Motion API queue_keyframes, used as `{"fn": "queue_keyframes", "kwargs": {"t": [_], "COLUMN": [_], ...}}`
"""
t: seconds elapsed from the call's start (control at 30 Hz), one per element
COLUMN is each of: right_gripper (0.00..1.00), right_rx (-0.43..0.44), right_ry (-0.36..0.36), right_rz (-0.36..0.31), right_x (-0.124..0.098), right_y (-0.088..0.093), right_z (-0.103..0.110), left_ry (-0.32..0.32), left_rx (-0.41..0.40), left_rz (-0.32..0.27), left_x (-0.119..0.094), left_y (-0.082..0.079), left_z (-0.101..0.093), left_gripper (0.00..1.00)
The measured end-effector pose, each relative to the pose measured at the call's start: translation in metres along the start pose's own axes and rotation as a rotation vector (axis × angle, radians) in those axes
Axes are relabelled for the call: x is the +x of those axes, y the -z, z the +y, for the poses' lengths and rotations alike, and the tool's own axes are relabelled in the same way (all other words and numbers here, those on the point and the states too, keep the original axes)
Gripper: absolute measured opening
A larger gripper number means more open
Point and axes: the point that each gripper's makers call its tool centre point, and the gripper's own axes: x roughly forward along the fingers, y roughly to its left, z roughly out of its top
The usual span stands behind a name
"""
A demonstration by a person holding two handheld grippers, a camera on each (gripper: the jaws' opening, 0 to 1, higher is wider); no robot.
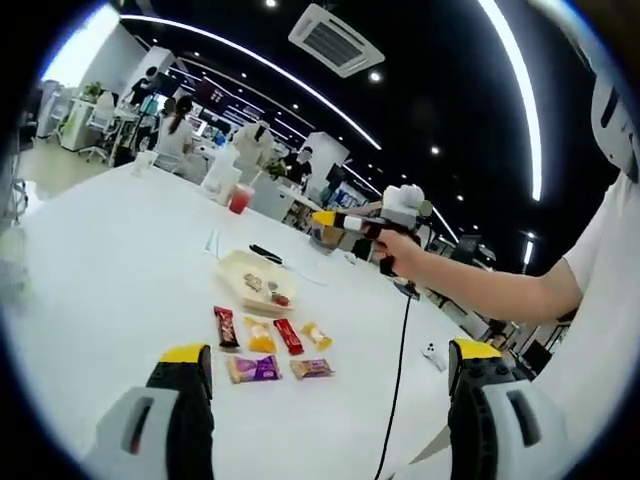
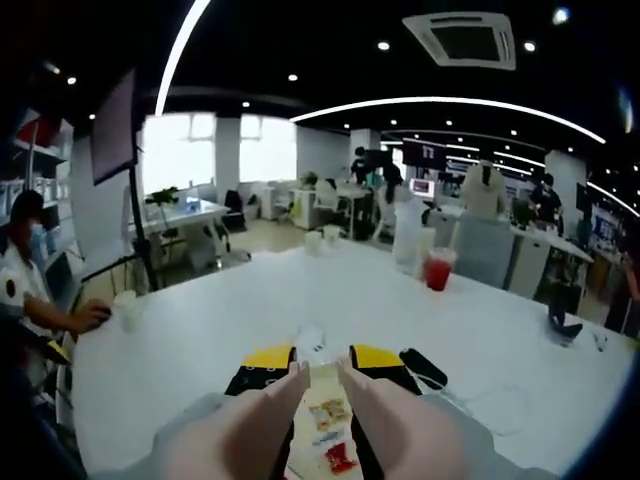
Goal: Place the target food into the container with the food tongs after gripping and lifting it, then release it inside without dropping or visibly crushing the food.
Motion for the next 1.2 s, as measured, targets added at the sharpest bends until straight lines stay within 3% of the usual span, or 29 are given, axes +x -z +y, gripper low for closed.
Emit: {"fn": "queue_keyframes", "kwargs": {"t": [0.33,0.57,0.7,1.2], "right_gripper": [0.22,0.22,0.22,0.21], "right_rx": [0.031,0.043,0.058,0.096], "right_ry": [0.017,0.025,0.025,0.002], "right_rz": [0.012,0.024,0.015,0.022], "right_x": [0.001,-0.011,-0.02,-0.058], "right_y": [0.012,0.021,0.026,0.048], "right_z": [-0.002,0.0,0.0,0.016], "left_ry": [-0.026,-0.018,-0.006,0.047], "left_rx": [-0.016,-0.023,-0.017,-0.012], "left_rz": [-0.011,-0.021,0.008,0.041], "left_x": [-0.006,-0.005,-0.003,0.012], "left_y": [0.003,0.004,0.011,0.009], "left_z": [0.005,0.002,0.0,-0.005], "left_gripper": [0.99,0.99,0.99,0.99]}}
